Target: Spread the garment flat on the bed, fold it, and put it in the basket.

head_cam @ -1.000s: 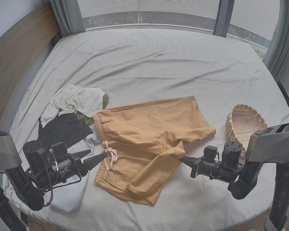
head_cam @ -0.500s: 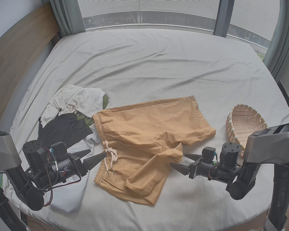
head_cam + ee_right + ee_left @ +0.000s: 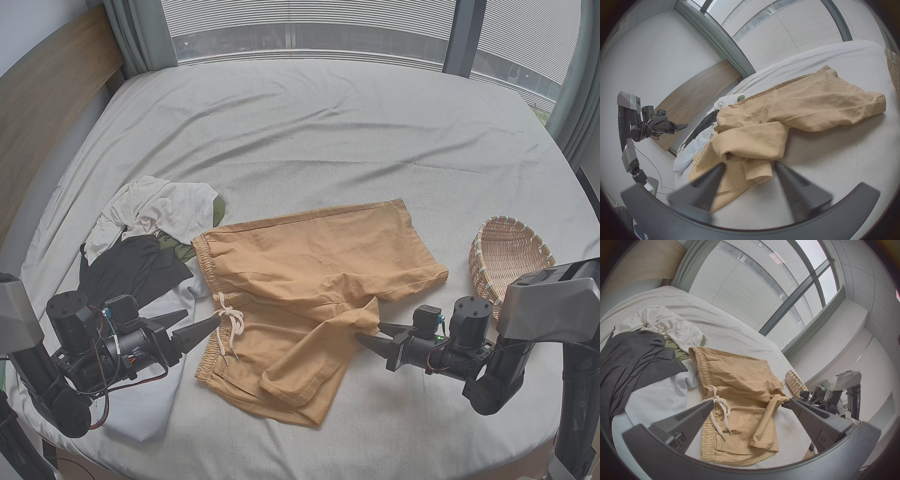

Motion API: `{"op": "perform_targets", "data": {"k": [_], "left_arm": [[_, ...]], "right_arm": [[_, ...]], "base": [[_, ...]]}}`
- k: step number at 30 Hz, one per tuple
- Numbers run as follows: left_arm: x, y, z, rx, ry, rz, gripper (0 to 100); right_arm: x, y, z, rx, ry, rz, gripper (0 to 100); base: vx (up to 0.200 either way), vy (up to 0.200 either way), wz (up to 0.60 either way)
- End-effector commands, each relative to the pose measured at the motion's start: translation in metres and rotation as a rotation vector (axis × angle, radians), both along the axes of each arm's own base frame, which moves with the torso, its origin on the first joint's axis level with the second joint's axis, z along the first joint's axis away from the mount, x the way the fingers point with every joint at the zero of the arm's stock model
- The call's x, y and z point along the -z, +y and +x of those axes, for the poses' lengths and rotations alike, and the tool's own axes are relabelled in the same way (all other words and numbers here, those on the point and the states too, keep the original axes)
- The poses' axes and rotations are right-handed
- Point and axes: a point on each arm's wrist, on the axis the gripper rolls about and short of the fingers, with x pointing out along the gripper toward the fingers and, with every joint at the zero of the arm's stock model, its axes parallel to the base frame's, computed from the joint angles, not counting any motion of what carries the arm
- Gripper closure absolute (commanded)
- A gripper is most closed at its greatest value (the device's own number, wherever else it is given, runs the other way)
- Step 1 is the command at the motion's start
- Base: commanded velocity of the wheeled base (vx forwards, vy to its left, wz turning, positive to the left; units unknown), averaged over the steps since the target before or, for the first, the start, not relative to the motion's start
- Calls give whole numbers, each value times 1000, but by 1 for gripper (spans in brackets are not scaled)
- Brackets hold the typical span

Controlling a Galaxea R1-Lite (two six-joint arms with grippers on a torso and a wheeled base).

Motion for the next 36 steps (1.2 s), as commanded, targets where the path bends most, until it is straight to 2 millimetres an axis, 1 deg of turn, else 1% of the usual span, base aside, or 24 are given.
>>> {"op": "perform_targets", "data": {"k": [1, 6, 8, 9, 11, 14, 15, 18, 20, 25, 26, 28, 29, 32, 36], "left_arm": [[-1, 0, 0, 0, -6, -2, 0], [-1, 0, 0, 0, -6, -2, 0], [0, 0, 0, 1, -4, -1, 0], [0, 0, 0, 1, -4, -1, 0], [0, 0, 0, 1, -4, -1, 0], [0, 0, 0, 1, -4, -1, 0], [-1, 0, 0, 1, -6, -2, 0], [-1, -1, 0, 3, -7, -2, 0], [-1, -1, 0, 3, -7, -2, 0], [-1, -1, 0, 4, -9, -2, 0], [-1, -1, 0, 4, -7, -2, 0], [-1, -1, 0, 4, -7, -2, 0], [-1, -1, 0, 4, -7, -2, 0], [-1, -1, 0, 3, -7, -2, 0], [-1, 0, 0, 0, -7, -2, 0]], "right_arm": [[0, 1, 1, -1, -1, 1, 100], [-1, -3, -5, 1, 11, -7, 100], [-6, -6, -10, 6, 10, -6, 100], [-12, -9, -13, 11, 6, -5, 100], [-15, -12, -18, 15, 7, -6, 100], [-19, -25, -24, 62, 19, -16, 100], [-19, -27, -24, 70, 23, -17, 100], [-18, -41, -26, 117, 42, -26, 100], [-18, -46, -28, 124, 53, -29, 100], [-15, -43, -28, 108, 60, -33, 100], [-14, -41, -27, 99, 57, -36, 100], [-9, -30, -25, 67, 55, -40, 100], [-6, -26, -23, 56, 53, -40, 0], [1, -15, -14, 40, 45, -36, 0], [3, -5, -8, 20, 26, -27, 0]], "base": [[0, 0, 0], [0, 0, 0], [0, 0, 0], [0, 0, 0], [0, 0, 0], [0, 0, 0], [0, 0, 0], [0, 0, 0], [0, 0, 0], [0, 0, 0], [0, 0, 0], [0, 0, 0], [0, 0, 0], [0, 0, 0], [0, 0, 0]]}}
